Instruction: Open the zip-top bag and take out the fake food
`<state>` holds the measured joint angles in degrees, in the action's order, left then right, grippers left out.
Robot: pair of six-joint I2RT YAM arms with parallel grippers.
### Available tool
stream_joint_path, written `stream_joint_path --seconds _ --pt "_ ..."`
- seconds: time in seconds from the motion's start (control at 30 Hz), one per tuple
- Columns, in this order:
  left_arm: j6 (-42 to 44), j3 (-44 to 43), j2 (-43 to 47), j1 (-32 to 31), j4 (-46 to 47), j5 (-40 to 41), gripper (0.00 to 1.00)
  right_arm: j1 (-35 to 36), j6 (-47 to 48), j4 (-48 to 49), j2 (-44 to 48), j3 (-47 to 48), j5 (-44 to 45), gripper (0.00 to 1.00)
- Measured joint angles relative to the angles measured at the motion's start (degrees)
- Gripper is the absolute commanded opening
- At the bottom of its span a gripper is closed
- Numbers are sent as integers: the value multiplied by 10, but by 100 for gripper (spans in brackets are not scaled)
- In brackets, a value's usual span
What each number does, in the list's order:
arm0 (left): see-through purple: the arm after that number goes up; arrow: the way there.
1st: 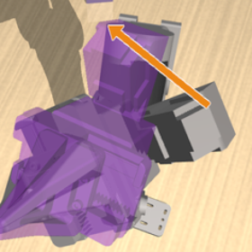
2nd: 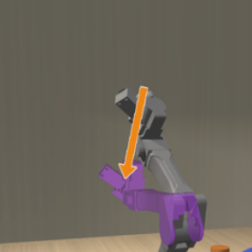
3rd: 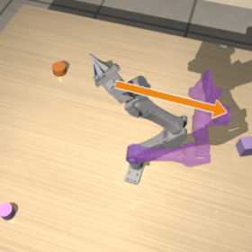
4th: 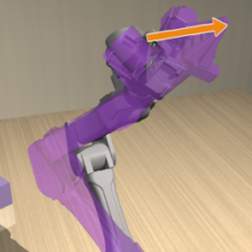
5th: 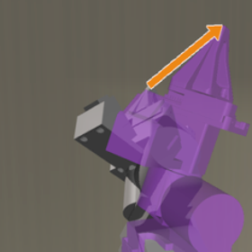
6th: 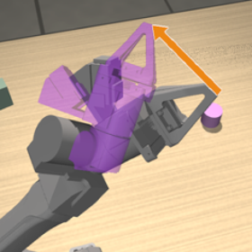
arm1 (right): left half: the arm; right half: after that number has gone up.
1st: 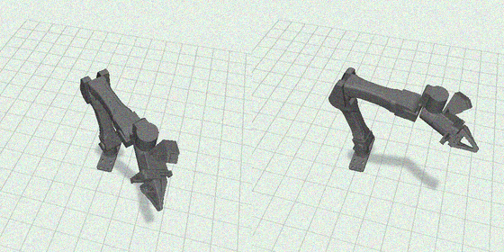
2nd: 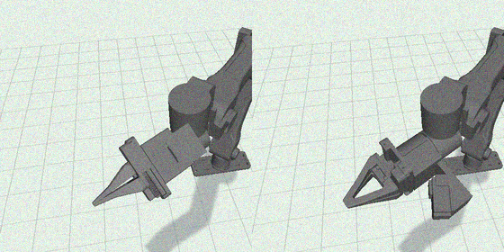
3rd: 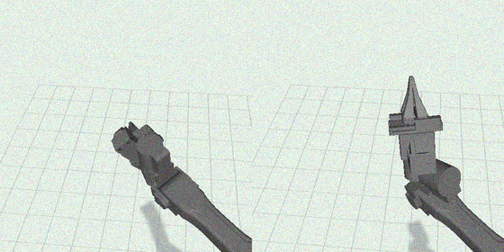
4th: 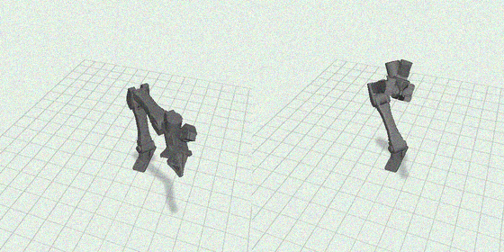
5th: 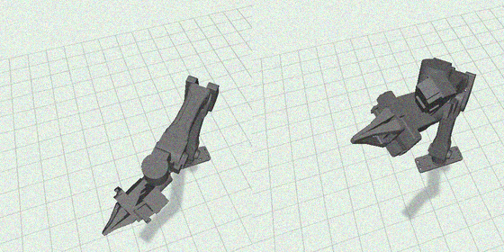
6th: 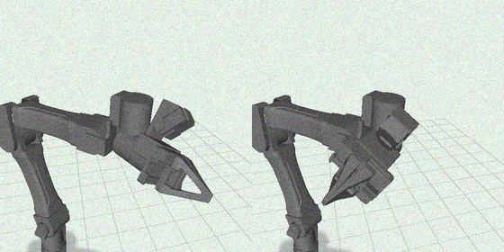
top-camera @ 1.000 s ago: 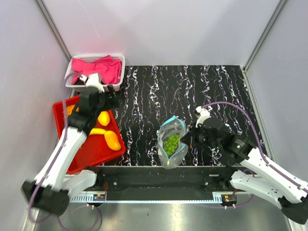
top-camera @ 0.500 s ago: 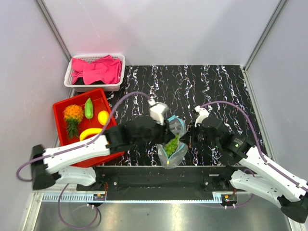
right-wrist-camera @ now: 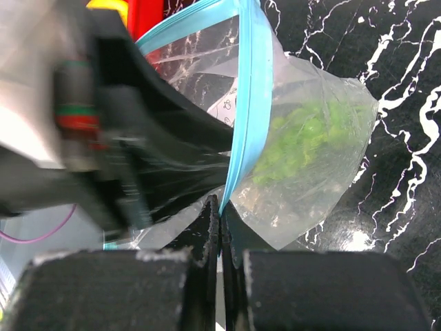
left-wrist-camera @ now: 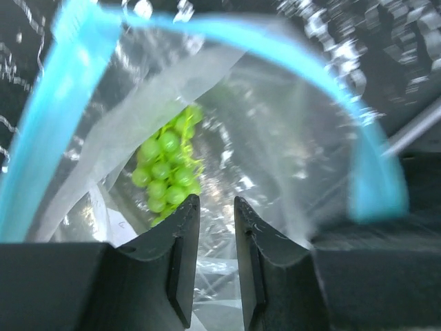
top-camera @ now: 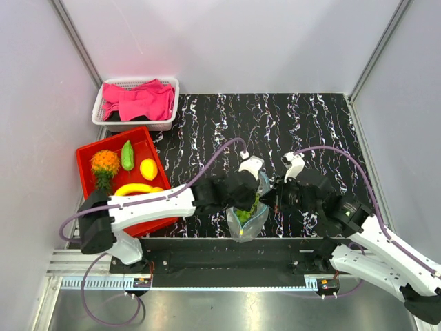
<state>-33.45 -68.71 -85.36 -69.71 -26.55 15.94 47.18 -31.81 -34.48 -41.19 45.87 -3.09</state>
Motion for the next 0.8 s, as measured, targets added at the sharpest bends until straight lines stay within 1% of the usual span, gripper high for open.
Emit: stream_joint_path --seconds 0.03,0.1,0.13,0.2,0.47,0.53,0.57,0.67,0.8 --pt "-2 0 -10 0 -5 4 35 0 0 -1 -2 0 0 0" --pt "-8 0 -27 0 -12 10 39 0 0 -1 -2 0 0 0" --pt "-11 0 -35 0 -14 14 44 0 0 -1 -1 0 0 0" --pt "-16 0 -49 0 -15 21 48 0 0 -2 0 0 0 0" --pt "-38 2 -101 0 -25 41 68 0 0 -3 5 0 0 0" --pt "-39 5 -106 0 -24 44 72 0 0 -4 5 0 0 0" --pt "-40 7 -108 0 -23 44 73 0 0 -5 5 0 0 0" --pt "-38 17 -111 0 -13 45 74 0 0 -5 5 0 0 0" --pt "-34 18 -131 0 3 47 68 0 0 -5 2 0 0 0"
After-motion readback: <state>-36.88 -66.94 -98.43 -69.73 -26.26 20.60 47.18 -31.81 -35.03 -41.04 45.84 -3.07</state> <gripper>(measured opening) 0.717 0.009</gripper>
